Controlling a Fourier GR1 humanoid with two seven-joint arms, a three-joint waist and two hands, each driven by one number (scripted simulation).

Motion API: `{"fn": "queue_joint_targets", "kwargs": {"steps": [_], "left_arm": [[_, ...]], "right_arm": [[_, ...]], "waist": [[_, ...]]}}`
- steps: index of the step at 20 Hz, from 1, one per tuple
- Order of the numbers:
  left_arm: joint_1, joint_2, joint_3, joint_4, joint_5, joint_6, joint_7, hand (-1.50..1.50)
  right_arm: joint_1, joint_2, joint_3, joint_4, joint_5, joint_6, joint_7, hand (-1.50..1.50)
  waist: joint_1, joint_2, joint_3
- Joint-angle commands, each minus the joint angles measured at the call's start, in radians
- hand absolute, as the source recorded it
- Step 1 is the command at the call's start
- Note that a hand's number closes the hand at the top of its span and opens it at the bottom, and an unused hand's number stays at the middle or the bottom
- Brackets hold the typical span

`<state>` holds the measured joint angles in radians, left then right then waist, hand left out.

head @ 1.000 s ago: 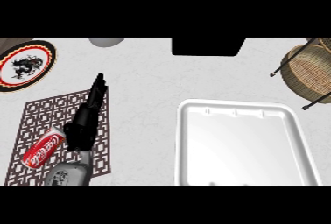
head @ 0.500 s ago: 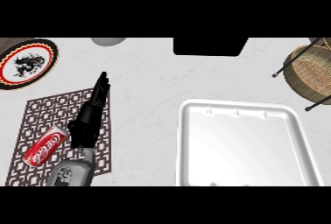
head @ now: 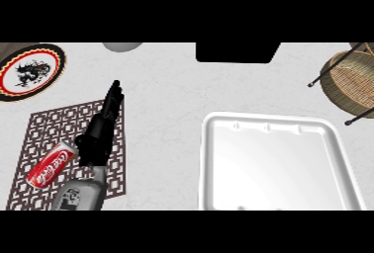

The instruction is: Pick the lemon from the tray and place it in the tiered basket

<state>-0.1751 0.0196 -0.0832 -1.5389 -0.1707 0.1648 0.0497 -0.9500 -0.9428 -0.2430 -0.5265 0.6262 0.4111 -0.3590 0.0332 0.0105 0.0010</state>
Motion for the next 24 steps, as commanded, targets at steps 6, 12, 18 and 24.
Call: {"fn": "queue_joint_targets", "kwargs": {"steps": [6,12,18,24], "left_arm": [[-0.007,-0.008,0.001,0.015,0.0,0.009,-0.02,0.0],[0.01,0.0,-0.002,-0.005,-0.002,0.004,-0.014,0.0],[0.032,0.021,0.022,-0.022,0.025,-0.017,-0.028,0.0],[0.029,-0.006,0.004,-0.039,0.002,0.016,-0.01,0.0]], "right_arm": [[-0.132,-0.074,-0.213,0.204,-0.157,0.016,0.093,-1.5],[-0.087,-0.234,-0.302,0.338,-0.203,0.039,0.136,-1.5],[0.042,-0.358,-0.384,0.424,-0.274,0.155,0.054,-1.5],[0.166,-0.402,-0.416,0.461,-0.303,0.249,-0.051,-1.5]], "waist": [[-0.002,0.003,0.001],[0.006,0.012,0.004],[-0.01,0.012,0.008],[-0.035,0.014,0.017]]}}
